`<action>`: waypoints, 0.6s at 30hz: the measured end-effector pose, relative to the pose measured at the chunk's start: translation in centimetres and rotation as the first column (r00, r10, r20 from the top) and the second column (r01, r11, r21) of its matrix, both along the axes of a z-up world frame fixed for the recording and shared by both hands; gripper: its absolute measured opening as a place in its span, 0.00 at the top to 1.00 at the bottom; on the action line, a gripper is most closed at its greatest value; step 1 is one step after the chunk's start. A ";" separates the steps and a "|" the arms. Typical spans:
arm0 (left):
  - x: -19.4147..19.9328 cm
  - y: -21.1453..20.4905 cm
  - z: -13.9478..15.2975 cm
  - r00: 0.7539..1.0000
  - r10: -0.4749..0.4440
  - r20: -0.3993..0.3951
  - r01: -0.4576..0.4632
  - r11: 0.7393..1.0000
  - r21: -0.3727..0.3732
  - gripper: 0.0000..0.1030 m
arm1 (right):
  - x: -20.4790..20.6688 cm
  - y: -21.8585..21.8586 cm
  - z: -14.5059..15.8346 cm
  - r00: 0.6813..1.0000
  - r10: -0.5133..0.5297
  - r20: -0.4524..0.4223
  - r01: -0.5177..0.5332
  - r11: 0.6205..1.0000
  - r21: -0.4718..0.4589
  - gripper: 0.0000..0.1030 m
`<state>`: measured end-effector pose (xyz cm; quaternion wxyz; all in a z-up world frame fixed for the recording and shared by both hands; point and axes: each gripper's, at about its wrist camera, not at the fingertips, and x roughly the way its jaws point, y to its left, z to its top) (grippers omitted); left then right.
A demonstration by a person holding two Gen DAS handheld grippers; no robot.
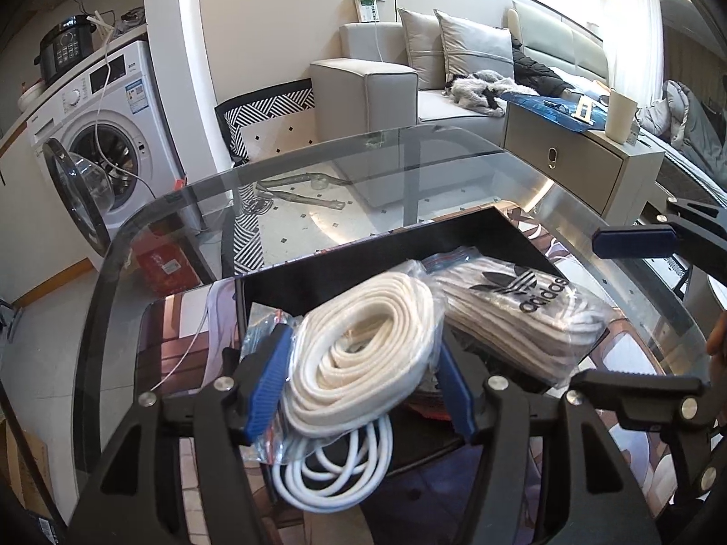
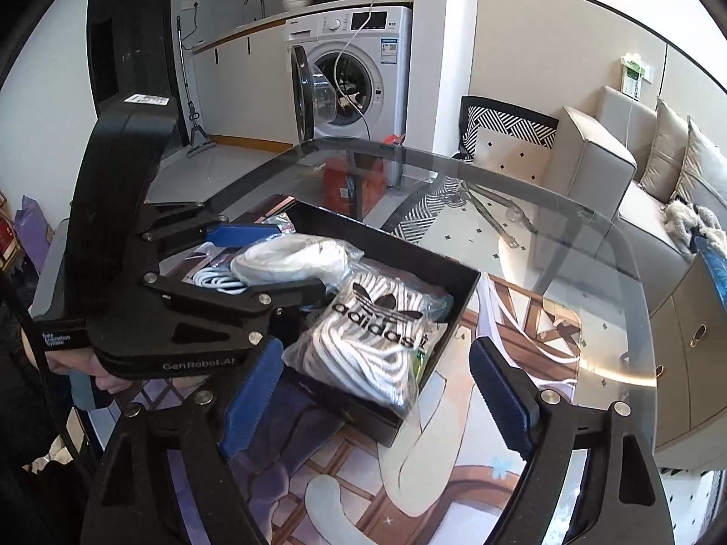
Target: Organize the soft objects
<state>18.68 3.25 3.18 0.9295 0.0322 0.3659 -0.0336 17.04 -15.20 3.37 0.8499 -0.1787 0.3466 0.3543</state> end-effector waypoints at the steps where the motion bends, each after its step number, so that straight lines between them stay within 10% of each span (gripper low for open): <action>1: -0.2 0.1 0.1 1.000 0.000 0.000 0.000 1.000 -0.002 0.39 | -0.2 -0.2 0.0 1.000 0.000 0.002 0.000 1.000 0.004 0.17; 11: -3.8 0.7 1.7 0.995 0.009 0.097 -0.007 1.000 -0.016 0.02 | -1.4 -2.7 0.1 0.998 -0.049 0.050 0.042 0.990 0.132 0.01; 18: -6.3 1.9 1.3 0.982 0.091 0.163 -0.081 0.994 -0.071 0.00 | -2.5 -3.5 0.1 0.990 -0.101 0.102 0.073 0.967 0.242 0.01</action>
